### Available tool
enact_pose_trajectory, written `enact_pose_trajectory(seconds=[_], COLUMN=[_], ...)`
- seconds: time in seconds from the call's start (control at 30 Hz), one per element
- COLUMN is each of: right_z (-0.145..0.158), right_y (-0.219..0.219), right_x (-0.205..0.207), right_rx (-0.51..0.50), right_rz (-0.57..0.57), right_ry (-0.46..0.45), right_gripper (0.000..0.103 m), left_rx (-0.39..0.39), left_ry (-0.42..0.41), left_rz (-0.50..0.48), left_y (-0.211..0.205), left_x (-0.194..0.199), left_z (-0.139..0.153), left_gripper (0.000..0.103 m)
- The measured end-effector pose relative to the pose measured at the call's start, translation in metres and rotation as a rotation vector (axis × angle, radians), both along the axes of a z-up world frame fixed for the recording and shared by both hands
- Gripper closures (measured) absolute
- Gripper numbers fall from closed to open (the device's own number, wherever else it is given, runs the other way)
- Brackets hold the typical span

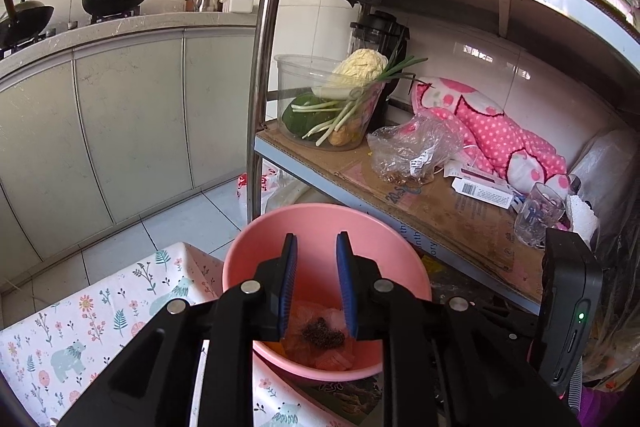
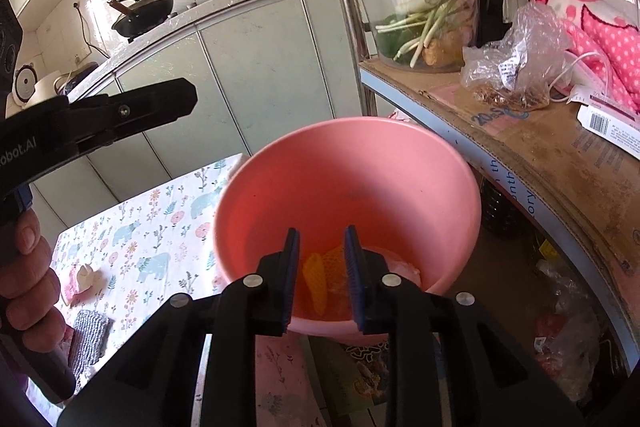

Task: Collect trash
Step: 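Open the left tool over the pink bucket while the right opens, dropping the steel wool, then move both open tools back over the trash on the table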

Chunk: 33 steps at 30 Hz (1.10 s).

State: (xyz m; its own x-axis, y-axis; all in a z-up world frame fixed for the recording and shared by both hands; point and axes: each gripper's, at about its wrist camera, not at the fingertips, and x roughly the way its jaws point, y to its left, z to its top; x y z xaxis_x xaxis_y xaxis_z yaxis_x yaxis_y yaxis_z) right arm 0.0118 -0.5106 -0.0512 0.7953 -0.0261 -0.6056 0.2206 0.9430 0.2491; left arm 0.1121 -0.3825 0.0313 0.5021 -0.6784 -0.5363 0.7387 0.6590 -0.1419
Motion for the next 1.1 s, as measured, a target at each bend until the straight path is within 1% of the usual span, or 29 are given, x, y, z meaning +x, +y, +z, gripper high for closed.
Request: enact_pose_trajectory(seconds=[0.23, 0.47, 0.63, 0.8, 1.1], right_z=[0.018, 0.029, 0.034, 0.04, 0.05], right_y=[0.016, 0.036, 0.05, 0.062, 0.081], right_x=[-0.015, -0.031, -0.039, -0.047, -0.057], right_rx=[-0.016, -0.022, -0.023, -0.034, -0.044], right_rz=[0.038, 0.08, 0.109, 0.134, 0.171], right_ry=[-0.034, -0.055, -0.066, -0.077, -0.097], right_gripper=[0.08, 0.08, 0.08, 0.08, 0.08], left_rx=[-0.005, -0.008, 0.004, 0.014, -0.014], left_ry=[-0.026, -0.05, -0.069, -0.081, -0.095], left_rz=[0.002, 0.006, 0.017, 0.047, 0.14], left_y=[0.02, 0.051, 0.074, 0.103, 0.16], left_x=[-0.02, -0.043, -0.061, -0.076, -0.094], left_z=[0.019, 0.038, 0.044, 0.046, 0.055], left_gripper=[0.084, 0.084, 0.084, 0.084, 0.084])
